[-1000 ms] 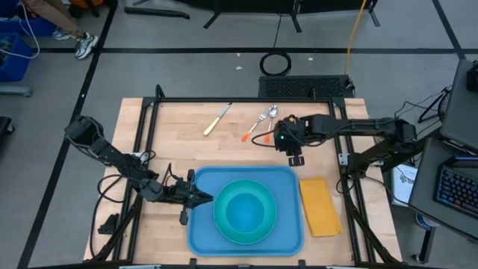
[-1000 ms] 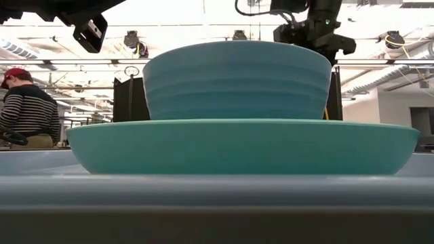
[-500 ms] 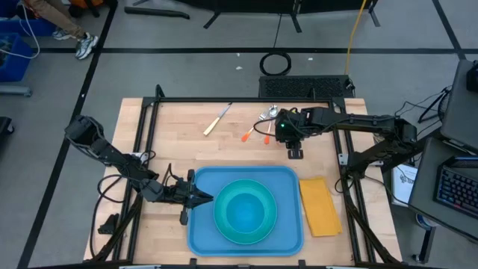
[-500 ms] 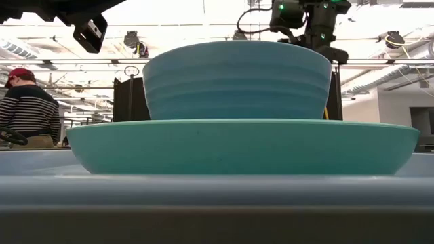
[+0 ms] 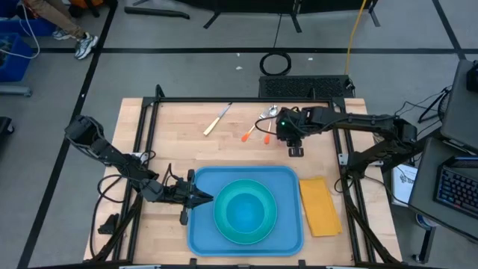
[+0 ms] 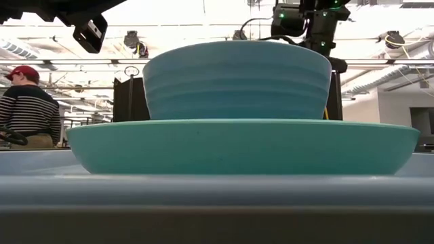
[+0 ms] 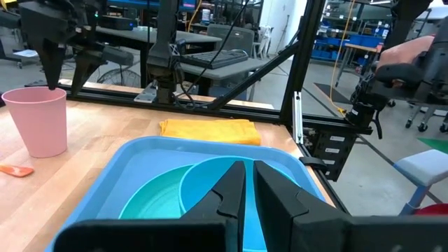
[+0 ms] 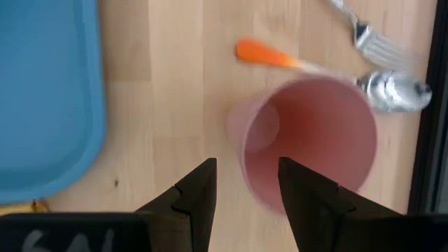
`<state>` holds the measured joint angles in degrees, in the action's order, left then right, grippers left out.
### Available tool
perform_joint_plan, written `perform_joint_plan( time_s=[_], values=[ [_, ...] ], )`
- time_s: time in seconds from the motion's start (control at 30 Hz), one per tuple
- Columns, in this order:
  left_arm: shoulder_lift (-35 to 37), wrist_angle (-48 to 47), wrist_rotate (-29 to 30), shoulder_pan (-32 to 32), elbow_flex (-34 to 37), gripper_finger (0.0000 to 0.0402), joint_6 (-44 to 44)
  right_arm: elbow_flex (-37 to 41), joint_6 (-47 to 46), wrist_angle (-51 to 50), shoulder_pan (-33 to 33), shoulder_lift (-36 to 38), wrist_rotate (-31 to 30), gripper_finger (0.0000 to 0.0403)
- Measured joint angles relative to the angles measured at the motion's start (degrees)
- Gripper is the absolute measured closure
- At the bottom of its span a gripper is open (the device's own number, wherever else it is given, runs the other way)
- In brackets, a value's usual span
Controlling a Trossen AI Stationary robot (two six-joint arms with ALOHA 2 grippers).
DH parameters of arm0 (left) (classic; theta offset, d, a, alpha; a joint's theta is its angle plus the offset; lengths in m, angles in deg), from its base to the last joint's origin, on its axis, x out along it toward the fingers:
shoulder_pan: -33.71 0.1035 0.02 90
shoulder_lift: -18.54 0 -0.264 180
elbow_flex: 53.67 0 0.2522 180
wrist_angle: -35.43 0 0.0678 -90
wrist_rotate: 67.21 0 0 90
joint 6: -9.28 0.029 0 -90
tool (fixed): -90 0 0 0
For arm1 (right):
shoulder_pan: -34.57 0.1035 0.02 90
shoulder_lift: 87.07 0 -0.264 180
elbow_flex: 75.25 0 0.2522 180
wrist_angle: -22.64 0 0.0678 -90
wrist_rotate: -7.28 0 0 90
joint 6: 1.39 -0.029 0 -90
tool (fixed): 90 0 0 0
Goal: Set up tray
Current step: Put the pink cup on the blue tray to the top right of the light blue plate
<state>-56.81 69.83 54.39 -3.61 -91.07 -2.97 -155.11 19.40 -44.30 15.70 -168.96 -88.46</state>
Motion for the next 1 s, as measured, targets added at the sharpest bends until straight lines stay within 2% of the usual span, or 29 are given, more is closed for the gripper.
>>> perform_joint_plan(
  time_s=[0.3,0.67,0.83,1.0],
  values=[
    [0.0,-0.11,0.0,0.0,0.0,0.0369,0.0,3.23,0.27,2.45,-1.27,0.0,1.27,0.0259],
    [0.0,-0.13,0.0,0.04,0.0,0.0369,0.04,3.28,1.45,3.75,-1.8,0.02,1.36,0.0278],
    [0.0,-0.17,0.0,0.04,0.0,0.0369,0.04,3.28,1.49,3.75,-2.53,0.02,1.4,0.0312],
    [0.0,-0.15,0.0,0.04,0.0,0.0369,0.04,3.28,2.62,4.39,-2.8,0.02,1.53,0.0373]
  ],
)
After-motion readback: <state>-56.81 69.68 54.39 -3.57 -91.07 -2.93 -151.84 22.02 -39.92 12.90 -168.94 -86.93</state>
